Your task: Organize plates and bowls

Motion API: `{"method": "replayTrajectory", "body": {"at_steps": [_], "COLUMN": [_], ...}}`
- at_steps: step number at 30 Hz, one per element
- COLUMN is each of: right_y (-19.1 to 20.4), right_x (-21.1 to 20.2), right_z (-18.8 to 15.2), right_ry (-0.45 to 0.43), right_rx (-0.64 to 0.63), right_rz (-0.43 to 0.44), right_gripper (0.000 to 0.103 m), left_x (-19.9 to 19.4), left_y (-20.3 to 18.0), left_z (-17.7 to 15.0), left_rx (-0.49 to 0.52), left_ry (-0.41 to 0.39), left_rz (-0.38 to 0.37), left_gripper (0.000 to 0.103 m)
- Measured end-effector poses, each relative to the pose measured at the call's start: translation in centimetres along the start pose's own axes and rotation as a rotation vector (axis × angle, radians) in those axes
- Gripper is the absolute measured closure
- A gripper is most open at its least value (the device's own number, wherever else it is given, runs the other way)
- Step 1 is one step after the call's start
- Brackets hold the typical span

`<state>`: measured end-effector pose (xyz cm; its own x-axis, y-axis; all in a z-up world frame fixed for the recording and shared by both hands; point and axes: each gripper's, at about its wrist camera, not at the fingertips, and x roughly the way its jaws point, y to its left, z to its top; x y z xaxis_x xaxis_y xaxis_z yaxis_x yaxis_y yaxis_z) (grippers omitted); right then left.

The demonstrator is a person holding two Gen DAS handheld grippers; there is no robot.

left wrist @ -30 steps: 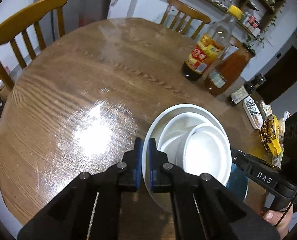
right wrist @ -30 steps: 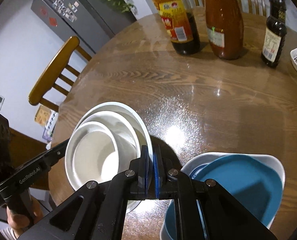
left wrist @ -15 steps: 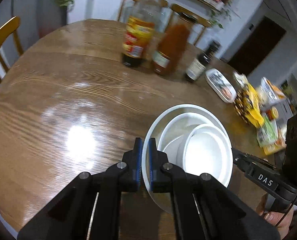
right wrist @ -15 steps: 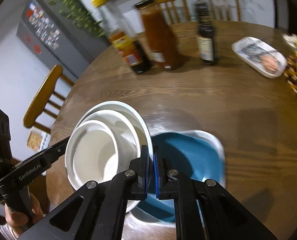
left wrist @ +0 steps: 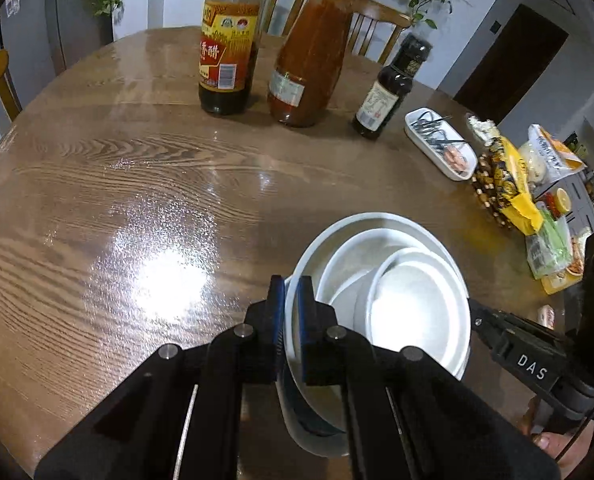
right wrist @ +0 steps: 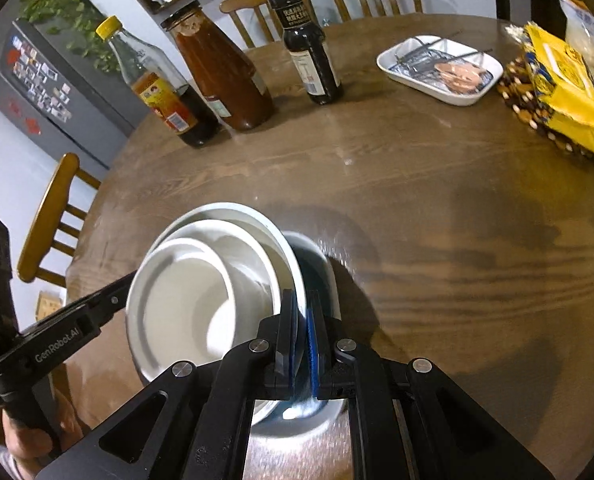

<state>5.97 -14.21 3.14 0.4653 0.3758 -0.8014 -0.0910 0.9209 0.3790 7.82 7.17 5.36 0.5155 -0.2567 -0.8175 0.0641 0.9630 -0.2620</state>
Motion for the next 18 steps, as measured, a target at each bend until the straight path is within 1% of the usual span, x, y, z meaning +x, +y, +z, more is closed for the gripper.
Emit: {"method": "replayTrajectory", "body": {"at_steps": [3,6,9,13,18], "right_y": [0.2,0.5,0.9,1.1,1.1], "right_x": [0.4,0.9,1.5,2.0,2.1], "right_z": [0.9,1.9,3.2,4.0,4.3], "right_ry": [-0.017,-0.036,-0.049,-0.053,-0.053], "right_rx": [-0.011,-0.032,-0.052,-0.067,-0.083], "right_rz": [0.0,-0.018,-0.032,-0.032,-0.035], "right_gripper": [0.093,0.093,0.093,0.093,0.093], "left_x": [0.4,0.9,1.3,1.4,1.4], "left_y": [0.4,0.3,0.4,0.4,0.3], "left_z": [0.8,1.9,2.7,3.1,3.1], "left_rx": [-0.003,0.001,0.003,0.016,0.029], "left_ry": [-0.018,-0.028,-0.034,-0.042,-0.042], "left_rz": [0.002,0.033,0.046,0.061,0.068], "left_gripper": [0.101,0.101,0.101,0.101,0.101]}}
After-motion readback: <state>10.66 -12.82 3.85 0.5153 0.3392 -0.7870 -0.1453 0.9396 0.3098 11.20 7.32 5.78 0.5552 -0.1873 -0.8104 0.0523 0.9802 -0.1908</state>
